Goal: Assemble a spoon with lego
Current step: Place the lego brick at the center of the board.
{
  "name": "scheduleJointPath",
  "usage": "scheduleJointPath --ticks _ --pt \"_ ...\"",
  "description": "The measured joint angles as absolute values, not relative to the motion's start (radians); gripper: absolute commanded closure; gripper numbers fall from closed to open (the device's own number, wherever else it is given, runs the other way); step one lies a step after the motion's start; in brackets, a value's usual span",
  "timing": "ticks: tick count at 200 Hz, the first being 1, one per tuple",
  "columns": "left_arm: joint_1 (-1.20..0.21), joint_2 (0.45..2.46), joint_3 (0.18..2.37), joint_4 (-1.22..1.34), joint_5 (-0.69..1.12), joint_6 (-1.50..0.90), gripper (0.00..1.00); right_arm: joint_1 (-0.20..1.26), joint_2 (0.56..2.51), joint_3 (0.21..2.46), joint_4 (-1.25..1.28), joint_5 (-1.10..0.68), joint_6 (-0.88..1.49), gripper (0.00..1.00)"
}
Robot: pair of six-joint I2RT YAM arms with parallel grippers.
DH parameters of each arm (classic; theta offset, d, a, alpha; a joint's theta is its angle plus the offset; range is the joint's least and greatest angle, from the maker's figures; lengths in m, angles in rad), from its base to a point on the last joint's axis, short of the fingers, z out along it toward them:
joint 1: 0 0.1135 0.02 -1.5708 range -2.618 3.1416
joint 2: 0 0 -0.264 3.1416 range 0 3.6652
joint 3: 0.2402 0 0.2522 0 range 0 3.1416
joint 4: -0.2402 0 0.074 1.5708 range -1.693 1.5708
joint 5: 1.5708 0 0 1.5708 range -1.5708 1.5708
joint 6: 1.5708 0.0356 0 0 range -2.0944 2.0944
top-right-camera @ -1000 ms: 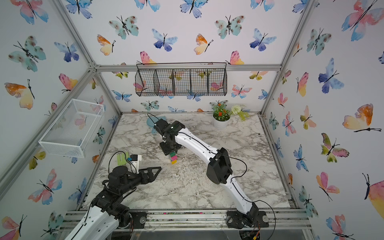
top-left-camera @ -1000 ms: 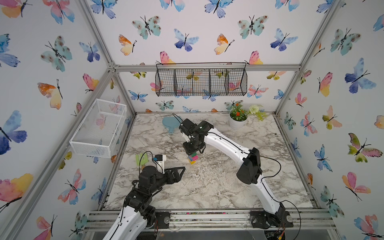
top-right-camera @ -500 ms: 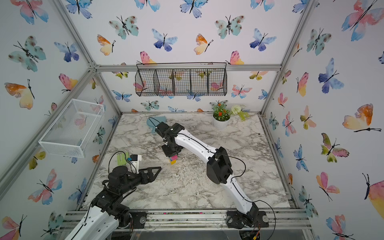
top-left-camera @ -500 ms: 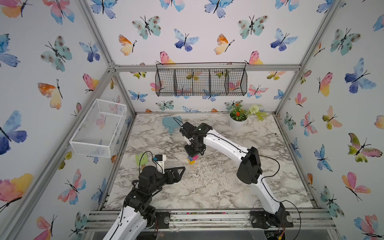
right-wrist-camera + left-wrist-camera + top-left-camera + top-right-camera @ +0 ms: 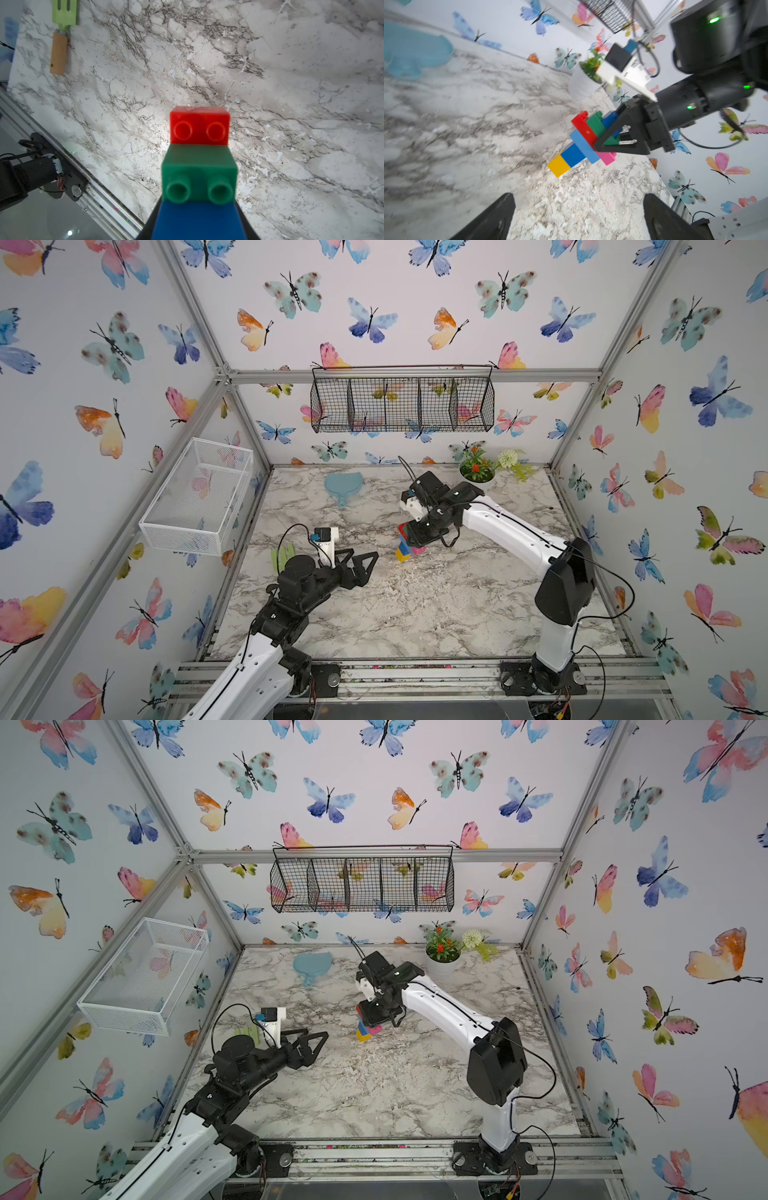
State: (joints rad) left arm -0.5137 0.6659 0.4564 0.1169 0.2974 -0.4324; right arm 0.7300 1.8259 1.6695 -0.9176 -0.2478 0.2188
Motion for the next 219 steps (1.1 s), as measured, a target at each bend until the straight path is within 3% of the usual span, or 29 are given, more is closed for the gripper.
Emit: scheduleJointPath --ticks 35,96,167,219 --pt "-0.628 0.767 0.487 0.289 0.338 -0.166 0.02 0.605 1.757 1.511 -0.799 -0.450 0.144 0.82" --pt "-0.776 0.975 0.458 0.339 0.247 0.245 0.01 0.591 1.758 1.488 -0.782 -0.632 0.001 0.83" --pt "-0.795 1.137 0.556 0.315 0.046 0.355 0.01 0.573 1.758 1.442 -0.782 -0.691 -0.048 0.83" --pt "-0.825 1.215 0.561 0.323 0.030 0.363 0.06 0.573 1.758 1.412 -0.777 -0.701 -0.047 0.83"
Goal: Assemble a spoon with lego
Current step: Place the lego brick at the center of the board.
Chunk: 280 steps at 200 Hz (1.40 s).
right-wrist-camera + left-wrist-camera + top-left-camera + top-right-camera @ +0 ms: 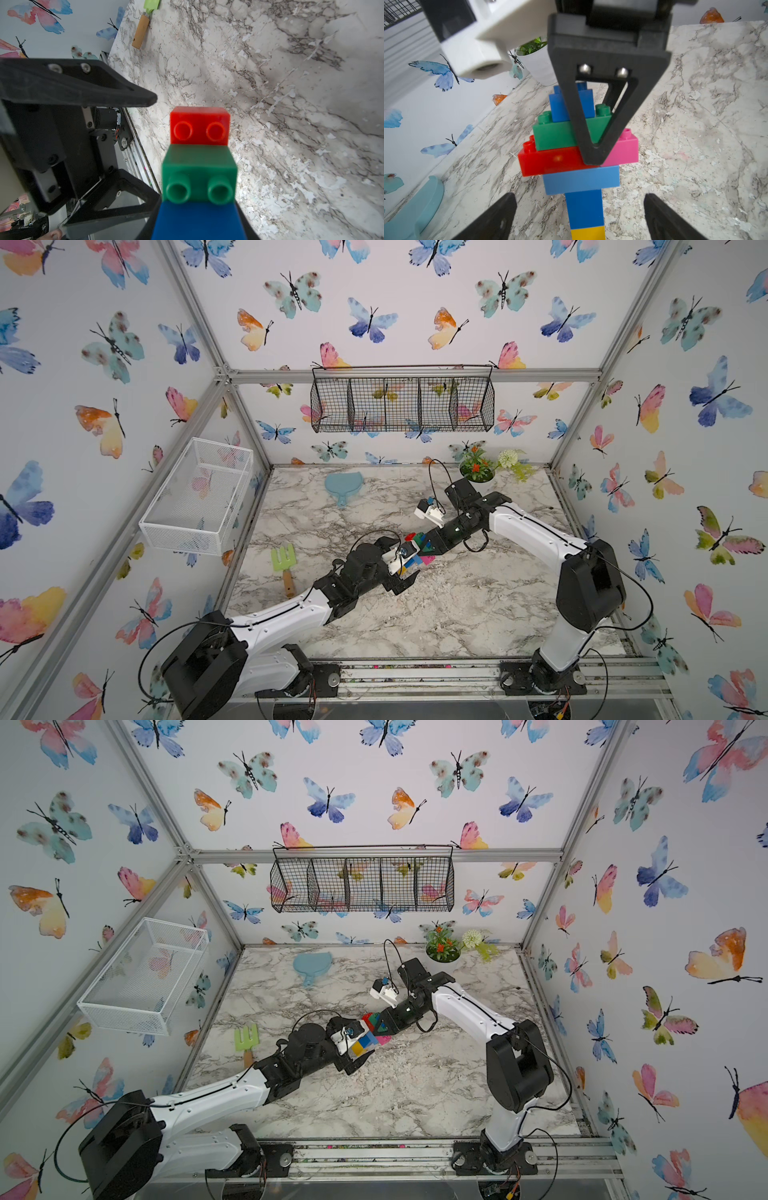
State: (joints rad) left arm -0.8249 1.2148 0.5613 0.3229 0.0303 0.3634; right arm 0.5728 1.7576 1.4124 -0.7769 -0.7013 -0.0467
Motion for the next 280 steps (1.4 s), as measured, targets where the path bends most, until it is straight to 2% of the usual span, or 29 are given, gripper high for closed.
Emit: scheduleJointPath --ticks 108,181,208,254,280 --pt "-0.840 1.295 0.627 0.328 0.030 0.339 0.15 0.572 1.755 1.383 -0.757 -0.731 -0.041 0.84" --pt "-0.840 1.316 0.645 0.323 0.031 0.329 0.26 0.565 1.753 1.380 -0.750 -0.730 -0.030 0.84" --pt "-0.840 1.333 0.662 0.315 0.039 0.324 0.26 0.560 1.748 1.377 -0.747 -0.722 -0.022 0.84" --pt "-0.845 1.336 0.663 0.316 0.049 0.308 0.14 0.559 1.740 1.372 -0.743 -0.710 -0.015 0.84" --pt "-0.845 1.333 0.663 0.316 0.048 0.302 0.14 0.559 1.736 1.371 -0.743 -0.710 -0.012 0.84"
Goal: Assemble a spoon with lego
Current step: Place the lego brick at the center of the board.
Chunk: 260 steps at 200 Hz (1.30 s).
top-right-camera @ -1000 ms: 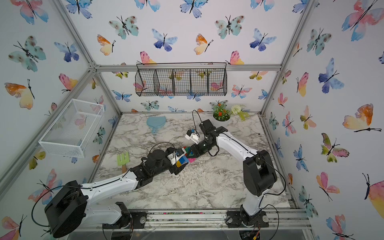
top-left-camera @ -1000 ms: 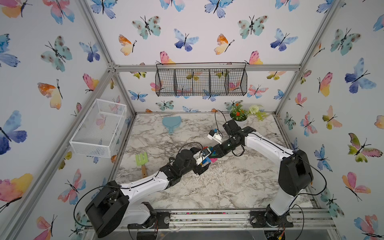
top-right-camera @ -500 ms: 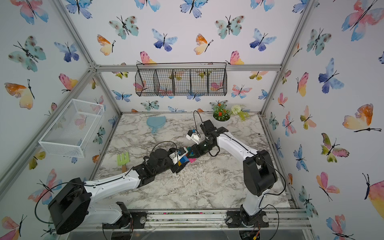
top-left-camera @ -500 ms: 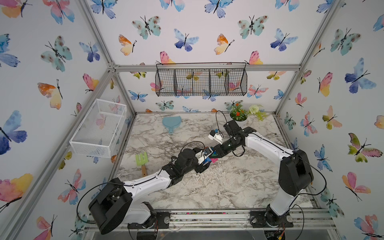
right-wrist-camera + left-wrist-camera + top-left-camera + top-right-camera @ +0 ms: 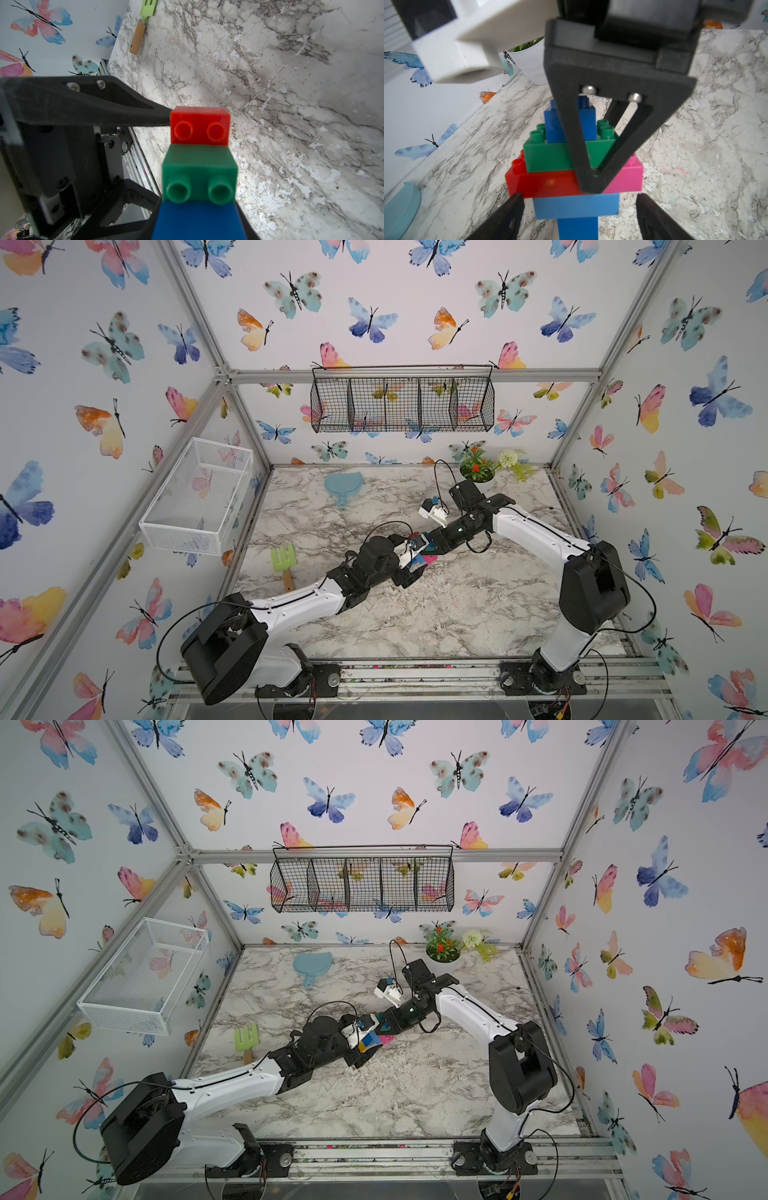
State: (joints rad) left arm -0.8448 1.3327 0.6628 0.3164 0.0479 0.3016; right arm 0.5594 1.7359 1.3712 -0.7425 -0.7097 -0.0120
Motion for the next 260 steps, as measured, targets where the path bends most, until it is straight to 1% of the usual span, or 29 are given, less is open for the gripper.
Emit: scheduleJointPath --ticks 156,222,260 --pt "-0.831 1.296 0.653 0.276 0.041 0.234 0.14 0.566 1.686 1.351 -0.722 -0.750 -0.011 0.85" --pt "-0.831 1.318 0.690 0.258 0.051 0.231 0.22 0.565 1.674 1.340 -0.717 -0.755 -0.008 0.85" --pt "-0.831 1.336 0.694 0.258 0.053 0.223 0.22 0.566 1.671 1.340 -0.717 -0.763 -0.004 0.86"
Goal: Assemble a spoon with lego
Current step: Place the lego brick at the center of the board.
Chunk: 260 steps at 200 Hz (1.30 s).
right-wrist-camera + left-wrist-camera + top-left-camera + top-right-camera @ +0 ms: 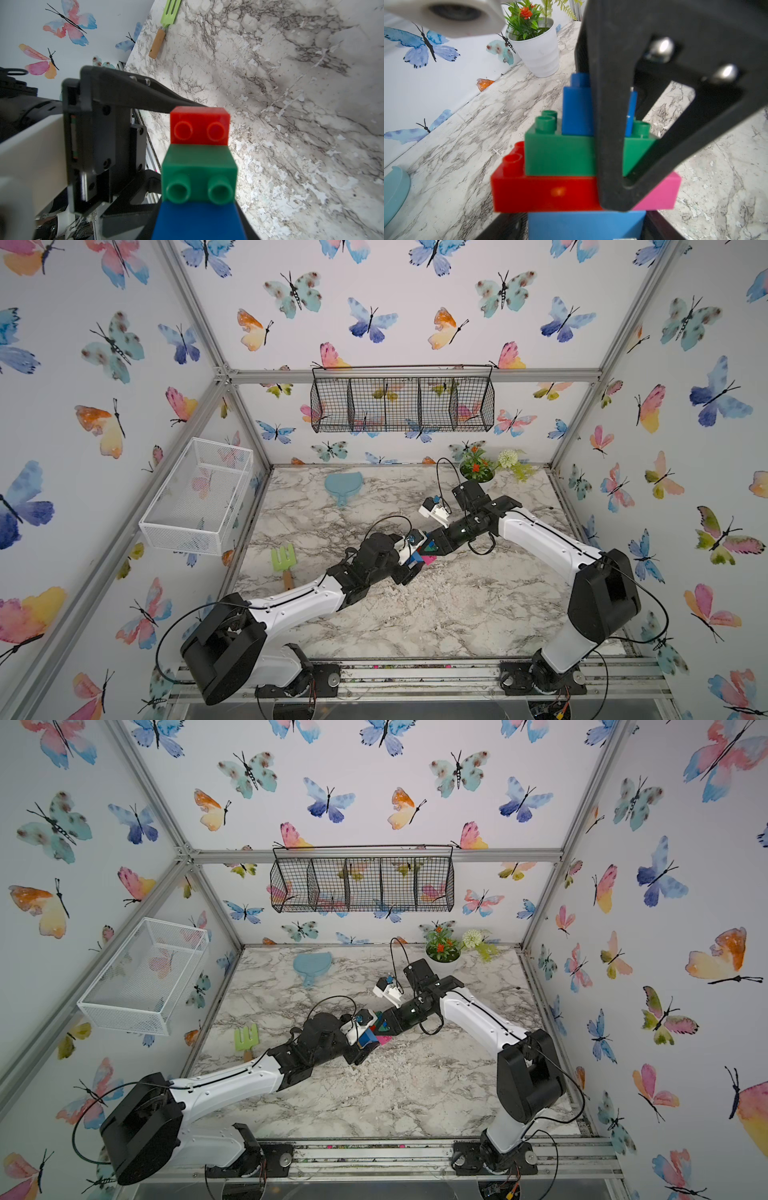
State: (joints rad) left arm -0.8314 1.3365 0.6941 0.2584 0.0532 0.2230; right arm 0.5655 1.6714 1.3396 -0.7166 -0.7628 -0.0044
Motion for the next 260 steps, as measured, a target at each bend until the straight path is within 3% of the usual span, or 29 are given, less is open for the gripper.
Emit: scheduleJointPath --ticks 50,131,156,169,191,243,260 --pt "-0.833 1.340 0.708 0.241 0.073 0.224 0.28 0.565 1.657 1.319 -0.707 -0.772 -0.002 0.87" --pt "-0.833 1.344 0.728 0.205 0.087 0.244 0.46 0.564 1.653 1.317 -0.712 -0.768 0.020 0.84" --pt "-0.833 1.346 0.738 0.187 0.088 0.248 0.49 0.564 1.653 1.317 -0.713 -0.768 0.025 0.74" --pt "-0.833 1.346 0.743 0.176 0.088 0.251 0.49 0.564 1.653 1.317 -0.713 -0.768 0.028 0.59" --pt "-0.833 1.347 0.744 0.166 0.099 0.250 0.50 0.564 1.653 1.317 -0.711 -0.771 0.020 0.44" --pt "-0.833 1.348 0.744 0.130 0.103 0.250 0.52 0.519 1.654 1.317 -0.710 -0.766 0.017 0.30" --pt "-0.833 1.348 0.744 0.112 0.103 0.250 0.52 0.487 1.654 1.317 -0.717 -0.764 0.014 0.20"
